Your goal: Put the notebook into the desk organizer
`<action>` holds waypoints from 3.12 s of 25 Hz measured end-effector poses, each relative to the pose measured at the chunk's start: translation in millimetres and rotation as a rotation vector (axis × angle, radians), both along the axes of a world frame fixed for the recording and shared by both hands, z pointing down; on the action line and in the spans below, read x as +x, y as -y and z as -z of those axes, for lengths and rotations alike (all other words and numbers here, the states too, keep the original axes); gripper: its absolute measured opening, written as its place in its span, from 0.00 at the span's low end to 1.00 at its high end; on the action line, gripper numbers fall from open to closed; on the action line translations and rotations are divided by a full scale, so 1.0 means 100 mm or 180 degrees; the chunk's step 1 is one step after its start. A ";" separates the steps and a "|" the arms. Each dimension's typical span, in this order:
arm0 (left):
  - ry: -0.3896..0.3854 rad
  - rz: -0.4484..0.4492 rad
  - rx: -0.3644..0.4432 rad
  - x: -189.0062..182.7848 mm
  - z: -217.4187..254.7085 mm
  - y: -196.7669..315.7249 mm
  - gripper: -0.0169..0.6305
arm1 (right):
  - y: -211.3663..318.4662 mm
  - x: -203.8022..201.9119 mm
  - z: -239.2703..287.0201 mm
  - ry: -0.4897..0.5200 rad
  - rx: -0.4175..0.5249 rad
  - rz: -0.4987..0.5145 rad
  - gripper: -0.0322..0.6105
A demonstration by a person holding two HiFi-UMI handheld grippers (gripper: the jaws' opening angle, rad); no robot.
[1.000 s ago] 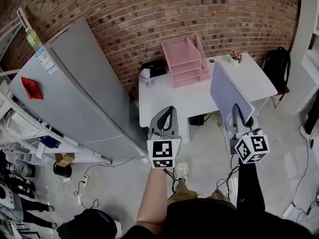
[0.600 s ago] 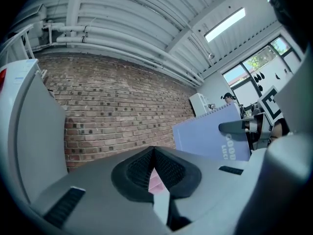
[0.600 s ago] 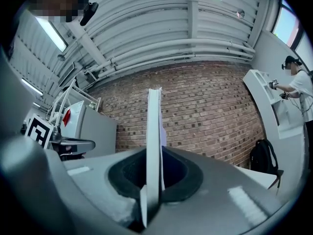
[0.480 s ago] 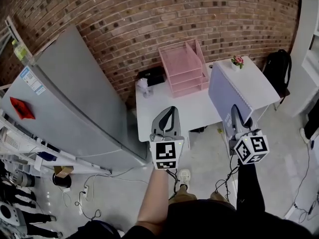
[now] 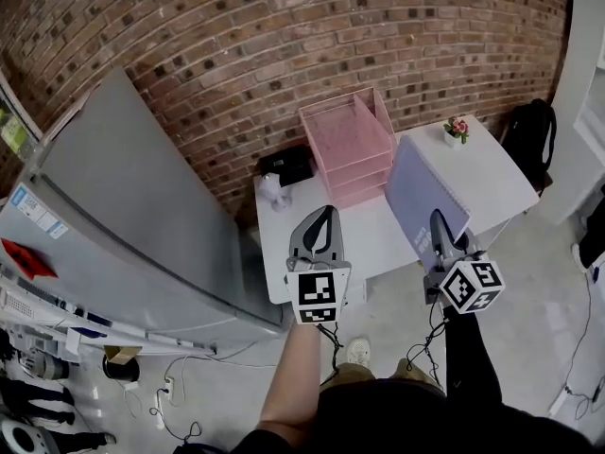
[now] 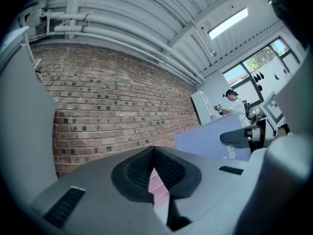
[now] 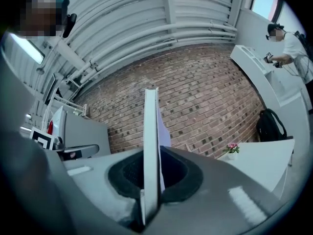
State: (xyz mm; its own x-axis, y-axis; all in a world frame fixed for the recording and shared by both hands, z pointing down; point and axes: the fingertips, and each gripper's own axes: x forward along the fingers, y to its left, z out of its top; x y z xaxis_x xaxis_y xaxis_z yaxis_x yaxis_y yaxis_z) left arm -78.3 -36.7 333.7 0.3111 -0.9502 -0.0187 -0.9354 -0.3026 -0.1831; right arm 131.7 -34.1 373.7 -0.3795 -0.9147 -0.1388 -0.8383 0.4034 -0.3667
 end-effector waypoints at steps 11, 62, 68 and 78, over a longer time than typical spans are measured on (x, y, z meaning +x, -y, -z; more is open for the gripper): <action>0.0017 -0.0278 -0.0157 -0.16 -0.23 0.78 0.04 | 0.64 -0.18 -0.61 0.1754 -0.0612 0.0102 0.10; 0.0060 -0.0021 -0.0666 0.42 -1.00 2.58 0.04 | 2.17 0.06 -2.00 0.3840 -0.1998 0.1152 0.10; 0.0066 0.0077 -0.0662 0.52 -1.01 2.73 0.04 | 2.28 -0.07 -1.68 0.3852 -0.1741 0.1735 0.11; 0.0112 0.0250 -0.0623 0.57 -0.98 2.85 0.04 | 2.42 -0.03 -2.00 0.3661 -0.1971 0.1367 0.10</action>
